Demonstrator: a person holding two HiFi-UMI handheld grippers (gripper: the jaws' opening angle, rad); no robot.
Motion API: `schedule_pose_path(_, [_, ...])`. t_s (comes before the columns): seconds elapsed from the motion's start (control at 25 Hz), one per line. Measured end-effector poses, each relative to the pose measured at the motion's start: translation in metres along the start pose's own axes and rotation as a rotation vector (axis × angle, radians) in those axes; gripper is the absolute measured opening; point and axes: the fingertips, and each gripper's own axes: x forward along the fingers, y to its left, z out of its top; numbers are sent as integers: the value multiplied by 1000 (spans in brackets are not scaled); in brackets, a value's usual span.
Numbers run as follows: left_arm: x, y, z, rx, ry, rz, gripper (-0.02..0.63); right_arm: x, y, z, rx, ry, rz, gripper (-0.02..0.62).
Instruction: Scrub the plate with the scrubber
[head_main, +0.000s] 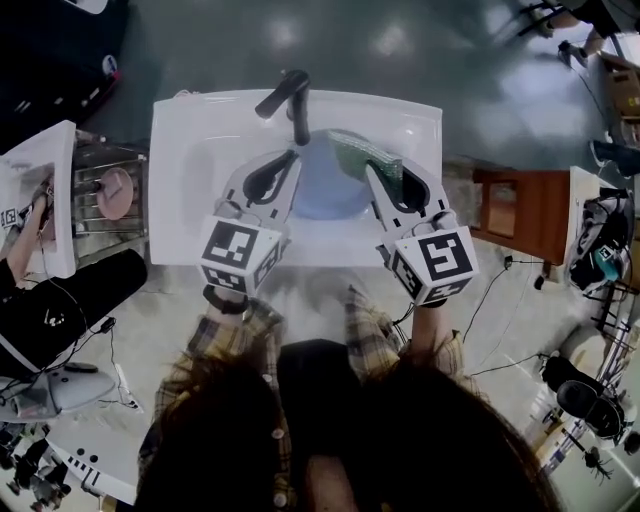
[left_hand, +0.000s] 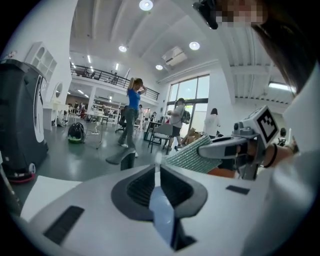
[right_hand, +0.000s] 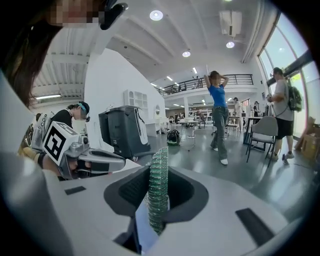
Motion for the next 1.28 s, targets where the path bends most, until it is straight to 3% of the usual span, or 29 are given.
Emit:
schedule_pose_path(0.24, [28, 24, -63, -37, 103, 21, 21, 21, -13, -39, 40, 64, -12, 100])
schedule_pose_path(0.28, [33, 27, -74, -47, 121, 14, 39, 24, -15, -45, 47, 72, -14, 100])
schedule_pose_path(0.36, [42, 34, -95, -63, 162, 1, 136, 31, -17, -56, 59, 89, -15, 100])
schedule_pose_path(0.56, [66, 57, -143, -110, 253, -4, 173, 46, -22, -78, 71, 117, -9, 100])
schedule_pose_path(0.88, [86, 65, -198, -220, 386, -95, 175, 70, -38, -114, 105, 163, -23, 100])
schedule_pose_path(1.16, [89, 59, -217, -288, 460, -136, 164, 84, -42, -124, 72, 155, -19, 100])
schedule_pose_path(1.28, [88, 61, -220, -261, 483, -110, 91, 86, -45, -132, 40, 176, -28, 100])
